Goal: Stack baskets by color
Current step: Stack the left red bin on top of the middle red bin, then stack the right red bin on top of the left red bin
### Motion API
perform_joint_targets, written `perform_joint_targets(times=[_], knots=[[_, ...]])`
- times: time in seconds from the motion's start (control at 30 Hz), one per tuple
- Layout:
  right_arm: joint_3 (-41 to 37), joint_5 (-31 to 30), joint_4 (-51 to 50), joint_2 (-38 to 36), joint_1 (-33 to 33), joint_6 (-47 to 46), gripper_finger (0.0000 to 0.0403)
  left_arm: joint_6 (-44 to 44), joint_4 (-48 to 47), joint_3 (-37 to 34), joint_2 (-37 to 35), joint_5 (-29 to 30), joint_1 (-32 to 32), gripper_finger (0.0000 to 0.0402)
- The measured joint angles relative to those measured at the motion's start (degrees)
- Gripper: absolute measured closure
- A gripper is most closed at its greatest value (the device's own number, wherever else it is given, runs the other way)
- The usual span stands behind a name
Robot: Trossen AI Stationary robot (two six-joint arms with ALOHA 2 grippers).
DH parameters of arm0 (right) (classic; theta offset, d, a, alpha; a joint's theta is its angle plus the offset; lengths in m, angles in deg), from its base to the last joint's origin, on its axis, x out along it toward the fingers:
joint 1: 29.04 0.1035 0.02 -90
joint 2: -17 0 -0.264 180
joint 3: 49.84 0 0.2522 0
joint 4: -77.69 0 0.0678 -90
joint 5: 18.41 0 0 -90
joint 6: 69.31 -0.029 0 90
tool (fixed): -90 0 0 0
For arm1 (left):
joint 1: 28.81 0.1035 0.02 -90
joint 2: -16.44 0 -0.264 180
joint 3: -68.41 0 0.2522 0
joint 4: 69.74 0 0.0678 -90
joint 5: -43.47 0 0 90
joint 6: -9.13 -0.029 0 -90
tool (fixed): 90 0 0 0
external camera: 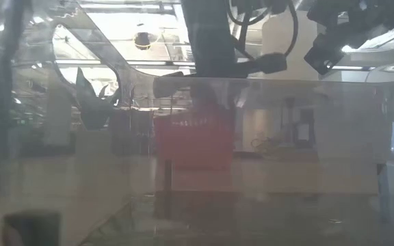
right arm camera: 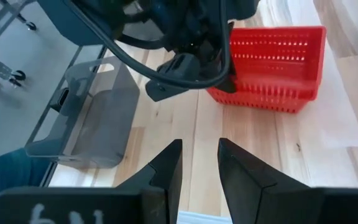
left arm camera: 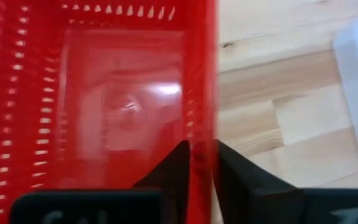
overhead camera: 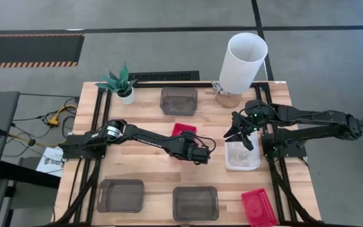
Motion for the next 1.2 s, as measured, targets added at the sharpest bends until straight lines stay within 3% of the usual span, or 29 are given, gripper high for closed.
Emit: perform_joint_targets(times=[0.27, 0.5, 0.7, 0.83, 1.03, 1.2], knots=[[0.0, -0.2, 0.3, 0.0, 0.0, 0.0, 0.0281, -1.1, 0.0, 0.0, 0.0, 0.1, 0.3, 0.0222], [0.0, -0.3, 0.3, 0.0, 0.0, -2.9, 0.0281, -15.8, -2.5, 5.2, -3.1, 7.5, 0.0, 0.0153], [0.0, -5.5, 0.6, 0.0, 2.6, -10.8, 0.0281, -35.0, -6.6, 8.4, -5.3, 21.3, -3.2, 0.0144], [1.9, -9.7, -0.5, 1.1, 7.5, -15.6, 0.0281, -38.3, -12.8, 7.0, -6.5, 30.9, -5.7, 0.0148], [7.4, -18.8, -5.2, 5.5, 19.2, -22.5, 0.0281, -40.9, -23.3, 4.0, -9.8, 31.1, -6.6, 0.0152], [10.0, -24.9, -8.3, 10.1, 31.3, -33.2, 0.0281, -48.6, -19.8, -7.3, -17.4, 26.5, -7.0, 0.0152]])
